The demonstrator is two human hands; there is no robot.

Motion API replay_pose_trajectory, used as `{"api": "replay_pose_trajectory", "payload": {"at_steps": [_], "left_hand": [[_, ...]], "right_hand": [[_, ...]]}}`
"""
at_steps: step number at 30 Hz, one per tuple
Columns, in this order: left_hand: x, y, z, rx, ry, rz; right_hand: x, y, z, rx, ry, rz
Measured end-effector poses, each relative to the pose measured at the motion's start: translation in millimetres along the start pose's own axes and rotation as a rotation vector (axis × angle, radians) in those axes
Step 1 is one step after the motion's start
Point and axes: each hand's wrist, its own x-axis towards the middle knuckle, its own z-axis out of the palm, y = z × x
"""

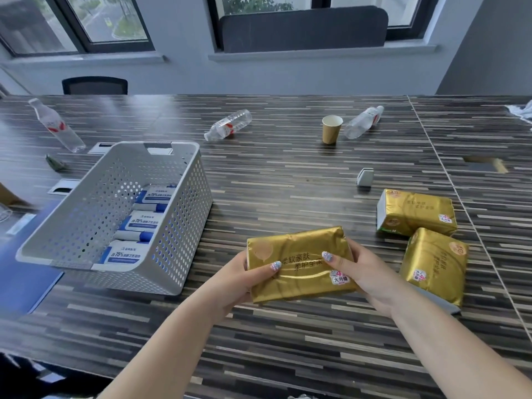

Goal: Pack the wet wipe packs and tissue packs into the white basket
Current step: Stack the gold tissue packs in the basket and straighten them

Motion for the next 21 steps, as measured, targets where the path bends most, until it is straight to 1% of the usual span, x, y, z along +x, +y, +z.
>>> {"api": "replay_pose_trajectory", "payload": {"at_steps": [5,8,11,14,16,18,21], "left_hand": [[-4,8,-5,-0.034,0.01,-0.004],[-10,18,-15,-0.003,-0.034,0.024],[-18,36,-31,0.091,-0.035,0.063],[-26,60,-48,0.212,-0.012,0.122],[-31,73,-65,0.279,0.019,0.131],[-35,80,-84,0.254,0.018,0.117],[-44,85,-119,0.139,0.006,0.124]], "right_hand": [[2,-7,5,0.057,-0.037,0.018],[1,-24,13,-0.03,-0.119,-0.015],[4,-43,21,-0.185,-0.182,-0.083],[11,-59,35,-0.195,-0.173,-0.101],[17,-65,51,-0.184,-0.18,-0.111],[23,-68,69,-0.156,-0.179,-0.112],[39,-75,105,-0.103,-0.146,-0.12]]}}
